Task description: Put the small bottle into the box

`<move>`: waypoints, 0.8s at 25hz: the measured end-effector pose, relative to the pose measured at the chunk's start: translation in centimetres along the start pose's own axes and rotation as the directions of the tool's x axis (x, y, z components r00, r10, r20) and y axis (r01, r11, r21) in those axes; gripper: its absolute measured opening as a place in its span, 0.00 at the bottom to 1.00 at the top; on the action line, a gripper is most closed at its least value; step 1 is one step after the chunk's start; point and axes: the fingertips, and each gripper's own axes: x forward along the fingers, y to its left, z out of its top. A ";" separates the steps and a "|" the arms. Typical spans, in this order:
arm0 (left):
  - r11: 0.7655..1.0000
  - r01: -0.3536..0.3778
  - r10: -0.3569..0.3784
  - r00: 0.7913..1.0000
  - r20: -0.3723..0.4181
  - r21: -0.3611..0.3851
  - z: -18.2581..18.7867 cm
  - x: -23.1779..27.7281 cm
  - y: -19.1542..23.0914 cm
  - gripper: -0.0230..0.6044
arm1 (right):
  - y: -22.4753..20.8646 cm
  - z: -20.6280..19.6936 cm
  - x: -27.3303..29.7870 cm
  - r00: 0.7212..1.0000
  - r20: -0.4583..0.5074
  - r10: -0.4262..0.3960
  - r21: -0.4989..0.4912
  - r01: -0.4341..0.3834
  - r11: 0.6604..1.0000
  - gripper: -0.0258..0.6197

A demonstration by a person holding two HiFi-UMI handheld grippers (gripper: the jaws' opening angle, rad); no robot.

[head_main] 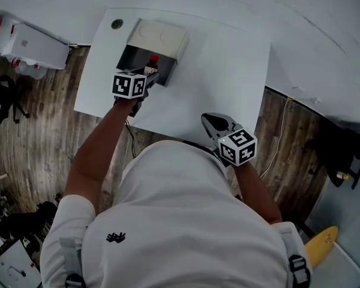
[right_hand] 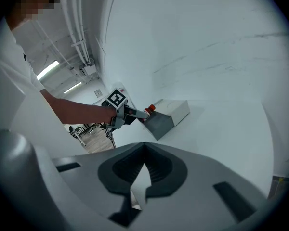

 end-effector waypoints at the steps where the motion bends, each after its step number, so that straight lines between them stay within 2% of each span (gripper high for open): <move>1: 1.000 -0.014 0.014 1.000 -0.023 0.013 0.0 0.7 0.3 0.40 | -0.6 0.1 -0.1 1.000 -0.001 0.002 0.008 -0.002 1.000 0.05; 8: 0.995 -0.072 0.082 0.983 -0.162 0.064 -1.3 3.9 1.8 0.40 | -3.0 -0.4 -0.1 1.000 -0.013 0.008 0.071 -0.008 0.997 0.05; 20: 0.987 -0.102 0.133 0.956 -0.263 0.125 -2.4 6.6 2.2 0.40 | -5.2 -0.8 -0.1 1.000 -0.026 0.014 0.114 -0.011 0.993 0.05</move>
